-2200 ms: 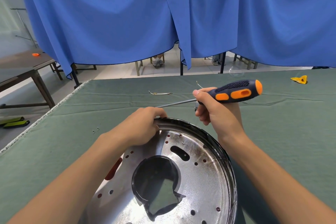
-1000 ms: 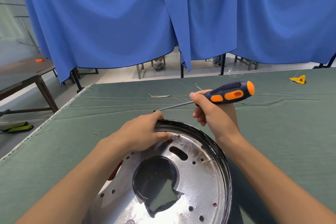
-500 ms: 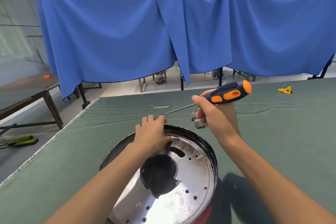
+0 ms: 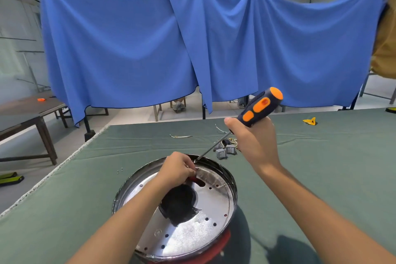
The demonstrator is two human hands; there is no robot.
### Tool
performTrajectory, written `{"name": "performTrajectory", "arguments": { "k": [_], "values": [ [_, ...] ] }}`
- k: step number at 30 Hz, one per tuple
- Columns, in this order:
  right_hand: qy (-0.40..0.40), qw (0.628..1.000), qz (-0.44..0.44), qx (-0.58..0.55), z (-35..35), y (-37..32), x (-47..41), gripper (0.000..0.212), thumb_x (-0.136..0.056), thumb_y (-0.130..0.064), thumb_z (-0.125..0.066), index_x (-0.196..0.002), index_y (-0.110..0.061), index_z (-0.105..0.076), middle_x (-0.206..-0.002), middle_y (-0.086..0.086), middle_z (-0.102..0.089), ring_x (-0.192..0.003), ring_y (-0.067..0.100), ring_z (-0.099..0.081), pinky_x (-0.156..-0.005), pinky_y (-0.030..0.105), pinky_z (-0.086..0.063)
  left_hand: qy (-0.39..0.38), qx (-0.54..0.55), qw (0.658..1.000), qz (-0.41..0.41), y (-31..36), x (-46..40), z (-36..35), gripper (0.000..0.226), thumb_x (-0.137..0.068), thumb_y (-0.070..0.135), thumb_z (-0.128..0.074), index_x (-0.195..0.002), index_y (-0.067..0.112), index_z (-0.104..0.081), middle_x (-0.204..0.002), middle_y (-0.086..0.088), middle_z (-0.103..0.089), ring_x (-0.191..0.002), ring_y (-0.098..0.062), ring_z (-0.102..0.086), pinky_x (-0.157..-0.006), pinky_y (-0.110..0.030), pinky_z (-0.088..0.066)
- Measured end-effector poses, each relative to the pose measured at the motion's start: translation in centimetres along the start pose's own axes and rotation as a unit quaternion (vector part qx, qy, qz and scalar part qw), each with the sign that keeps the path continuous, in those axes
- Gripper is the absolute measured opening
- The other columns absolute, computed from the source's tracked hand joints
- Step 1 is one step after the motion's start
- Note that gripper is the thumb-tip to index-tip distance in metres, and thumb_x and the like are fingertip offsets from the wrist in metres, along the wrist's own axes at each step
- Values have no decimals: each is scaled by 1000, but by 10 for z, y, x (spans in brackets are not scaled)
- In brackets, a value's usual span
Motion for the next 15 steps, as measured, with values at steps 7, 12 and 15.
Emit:
{"name": "performTrajectory", "arguments": {
  "k": [7, 12, 15],
  "values": [
    [0, 998, 12, 59, -7, 2, -8, 39, -78, -17, -66, -51, -17, -37, -38, -12, -40, -34, 2, -41, -34, 7, -27, 5, 40, 999, 12, -2, 3, 3, 8, -79, 6, -71, -86, 9, -73, -58, 8, -52, -44, -1, -49, -41, -6, -34],
    [-2, 996, 9, 86, -13, 10, -10, 36, -76, -17, -66, -52, -16, -39, -40, -12, -42, -37, 3, -42, -36, 8, -30, 2, 66, 998, 14, -2, 5, 2, 11, -80, 3, -70, -90, 5, -73, -59, 5, -51, -39, -1, -51, -40, -8, -36],
    [-6, 996, 8, 88, -16, 13, -11, 36, -75, -15, -66, -52, -15, -39, -38, -11, -40, -35, 2, -43, -34, 8, -28, 5, 68, 998, 10, -3, 5, 2, 12, -81, 4, -70, -93, 6, -73, -62, 5, -53, -49, -3, -49, -41, -7, -37]
  ]
}}
Point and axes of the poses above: each hand's wrist, its own x-axis away from the middle knuckle, its own z-axis out of the back of the hand, y = z × x, the point moved 5 cm from there along -x, towards the middle knuckle
